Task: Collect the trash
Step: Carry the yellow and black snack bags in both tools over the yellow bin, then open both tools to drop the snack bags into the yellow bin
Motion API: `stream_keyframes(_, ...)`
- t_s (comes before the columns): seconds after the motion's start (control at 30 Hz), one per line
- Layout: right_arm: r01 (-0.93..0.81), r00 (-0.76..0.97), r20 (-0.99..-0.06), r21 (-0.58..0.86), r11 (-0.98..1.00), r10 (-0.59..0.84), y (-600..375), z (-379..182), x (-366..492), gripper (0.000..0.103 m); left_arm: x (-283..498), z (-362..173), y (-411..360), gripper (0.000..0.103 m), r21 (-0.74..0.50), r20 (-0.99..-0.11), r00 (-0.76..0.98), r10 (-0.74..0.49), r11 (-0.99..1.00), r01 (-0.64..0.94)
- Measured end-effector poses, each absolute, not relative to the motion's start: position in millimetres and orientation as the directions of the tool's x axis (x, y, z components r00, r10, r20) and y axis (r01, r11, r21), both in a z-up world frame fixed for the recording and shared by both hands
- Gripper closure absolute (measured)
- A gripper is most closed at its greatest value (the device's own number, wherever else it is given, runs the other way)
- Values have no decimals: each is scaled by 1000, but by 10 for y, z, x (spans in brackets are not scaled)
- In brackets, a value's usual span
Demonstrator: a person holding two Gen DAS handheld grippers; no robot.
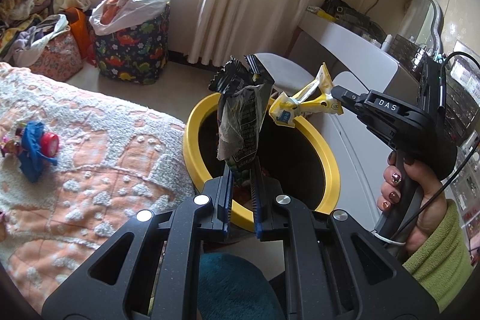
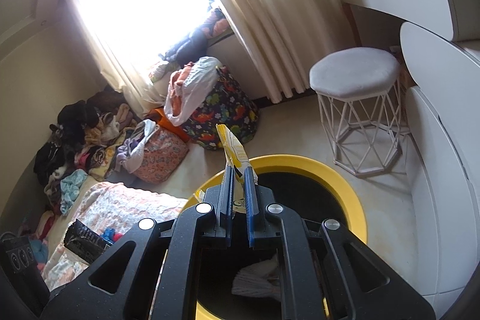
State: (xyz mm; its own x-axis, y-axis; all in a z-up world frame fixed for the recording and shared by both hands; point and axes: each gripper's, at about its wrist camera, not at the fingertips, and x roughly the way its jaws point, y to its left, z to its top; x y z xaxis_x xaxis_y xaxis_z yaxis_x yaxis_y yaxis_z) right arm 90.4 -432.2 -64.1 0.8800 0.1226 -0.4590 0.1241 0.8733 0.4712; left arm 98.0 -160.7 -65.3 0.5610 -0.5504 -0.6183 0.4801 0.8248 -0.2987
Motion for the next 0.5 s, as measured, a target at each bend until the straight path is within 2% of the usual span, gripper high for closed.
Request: stream_keyframes(0.5,202,846,-528,449,870,76,-4415,-824,986,96,1164,-903,-1974,96,-297,-666,493,-560,805,513)
